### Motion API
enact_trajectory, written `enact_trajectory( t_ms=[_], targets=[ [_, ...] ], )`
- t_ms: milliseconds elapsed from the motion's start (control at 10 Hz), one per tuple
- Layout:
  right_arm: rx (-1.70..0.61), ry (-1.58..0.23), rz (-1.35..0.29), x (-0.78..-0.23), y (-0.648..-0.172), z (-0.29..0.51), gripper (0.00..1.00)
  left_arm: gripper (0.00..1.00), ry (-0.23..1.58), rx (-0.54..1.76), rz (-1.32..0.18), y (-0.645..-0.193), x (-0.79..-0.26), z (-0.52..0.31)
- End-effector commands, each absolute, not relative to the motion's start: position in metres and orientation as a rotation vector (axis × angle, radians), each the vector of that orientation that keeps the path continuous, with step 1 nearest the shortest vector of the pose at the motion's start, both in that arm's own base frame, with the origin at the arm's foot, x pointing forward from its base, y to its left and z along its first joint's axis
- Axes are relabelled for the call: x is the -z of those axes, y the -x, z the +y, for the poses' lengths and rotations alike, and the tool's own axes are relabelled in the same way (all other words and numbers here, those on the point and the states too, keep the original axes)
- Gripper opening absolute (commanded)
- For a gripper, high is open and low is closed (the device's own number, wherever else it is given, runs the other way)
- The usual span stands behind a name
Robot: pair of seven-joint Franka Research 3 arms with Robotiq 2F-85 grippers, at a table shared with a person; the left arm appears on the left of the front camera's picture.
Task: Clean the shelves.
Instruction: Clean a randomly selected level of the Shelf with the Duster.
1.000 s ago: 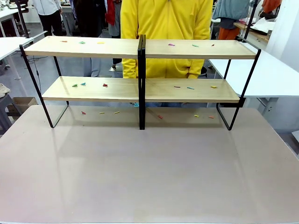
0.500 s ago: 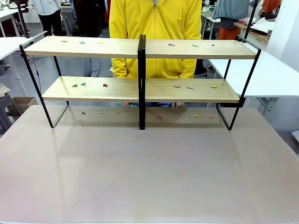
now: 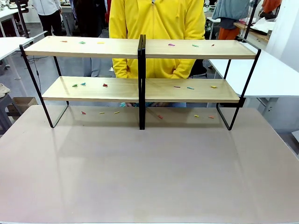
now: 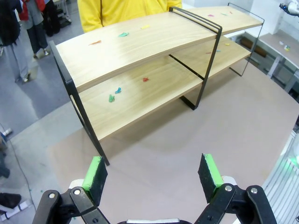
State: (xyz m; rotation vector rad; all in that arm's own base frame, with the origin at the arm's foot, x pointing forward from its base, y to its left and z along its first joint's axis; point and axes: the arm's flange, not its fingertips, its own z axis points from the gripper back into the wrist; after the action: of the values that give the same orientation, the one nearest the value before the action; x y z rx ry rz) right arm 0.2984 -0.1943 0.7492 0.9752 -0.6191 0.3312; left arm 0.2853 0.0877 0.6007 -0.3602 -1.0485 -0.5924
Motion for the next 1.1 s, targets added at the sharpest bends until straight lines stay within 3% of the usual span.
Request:
enact_trajectory(
  t_ms=[0,100,300,500,700,800,1000],
  targets=[
    [-0.314,-0.998,-0.625,-0.753,-0.297,-0.192,0.00,1.00,0.372,0.602,-1.053,-0.286,-0.600,0.087],
    [-0.331,-0.975,-0.619,-0.749,-0.298,-0.194,0.12,1.00,0.372,0.602,-1.053,-0.286,-0.600,0.087],
    [-0.579,-0.788,-0.466,-0.737,-0.236,-0.136,0.12,1.00,0.372,0.602,-1.053,-0.286,-0.600,0.087],
    [-0.693,-0.653,-0.405,-0.712,-0.212,-0.081,0.12,1.00,0.372,0.602,-1.053,-0.286,-0.600,0.087],
    [-0.527,-0.609,-0.620,-0.723,-0.210,-0.075,0.12,1.00,0.372,0.602,-1.053,-0.286,-0.600,0.087],
    [-0.650,-0.666,-0.378,-0.728,-0.208,-0.077,0.12,1.00,0.372,0.602,-1.053,-0.286,-0.600,0.087],
    [-0.596,-0.582,-0.467,-0.731,-0.213,-0.054,0.12,1.00,0.372,0.602,-1.053,-0.286,-0.600,0.087]
  ],
)
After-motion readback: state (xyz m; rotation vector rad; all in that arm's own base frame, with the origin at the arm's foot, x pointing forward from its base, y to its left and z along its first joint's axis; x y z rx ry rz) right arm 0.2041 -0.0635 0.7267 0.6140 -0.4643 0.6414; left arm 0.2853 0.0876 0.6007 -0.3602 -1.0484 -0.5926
